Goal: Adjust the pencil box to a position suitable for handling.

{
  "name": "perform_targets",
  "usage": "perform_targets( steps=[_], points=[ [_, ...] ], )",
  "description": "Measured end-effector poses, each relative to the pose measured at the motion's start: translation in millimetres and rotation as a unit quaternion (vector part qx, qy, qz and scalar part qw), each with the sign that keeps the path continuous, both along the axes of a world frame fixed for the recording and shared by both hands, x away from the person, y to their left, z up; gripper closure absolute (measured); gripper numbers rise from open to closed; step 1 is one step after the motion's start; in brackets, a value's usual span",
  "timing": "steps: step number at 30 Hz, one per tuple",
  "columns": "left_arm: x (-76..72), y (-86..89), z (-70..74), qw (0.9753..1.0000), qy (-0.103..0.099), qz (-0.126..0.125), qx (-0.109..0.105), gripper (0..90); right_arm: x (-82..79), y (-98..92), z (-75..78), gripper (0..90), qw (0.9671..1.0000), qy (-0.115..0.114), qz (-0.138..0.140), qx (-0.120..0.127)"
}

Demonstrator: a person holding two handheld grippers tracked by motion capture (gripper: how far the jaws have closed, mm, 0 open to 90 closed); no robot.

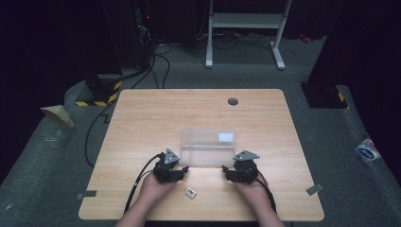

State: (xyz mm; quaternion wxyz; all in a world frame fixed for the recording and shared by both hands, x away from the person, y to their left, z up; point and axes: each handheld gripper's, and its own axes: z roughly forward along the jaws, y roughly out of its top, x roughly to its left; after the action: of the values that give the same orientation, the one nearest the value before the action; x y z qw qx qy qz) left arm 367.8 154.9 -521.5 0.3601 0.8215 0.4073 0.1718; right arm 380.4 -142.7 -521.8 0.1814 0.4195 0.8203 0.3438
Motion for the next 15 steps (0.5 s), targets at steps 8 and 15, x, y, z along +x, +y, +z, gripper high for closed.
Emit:
perform_targets(
  steps=[8, 15],
  points=[
    [-13.2, 5.1, -1.4, 0.9999, -0.008, 0.007, -0.001, 45.9, -2.5, 6.8, -0.4, 30.4, 0.9998, -0.007, 0.013, -0.012],
    [-6.3, 2.6, -2.1, 0.9998, -0.013, 0.017, 0.0, 47.0, -1.2, 5.4, -0.6, 30.8, 0.9999, -0.008, 0.006, -0.011]
  ],
)
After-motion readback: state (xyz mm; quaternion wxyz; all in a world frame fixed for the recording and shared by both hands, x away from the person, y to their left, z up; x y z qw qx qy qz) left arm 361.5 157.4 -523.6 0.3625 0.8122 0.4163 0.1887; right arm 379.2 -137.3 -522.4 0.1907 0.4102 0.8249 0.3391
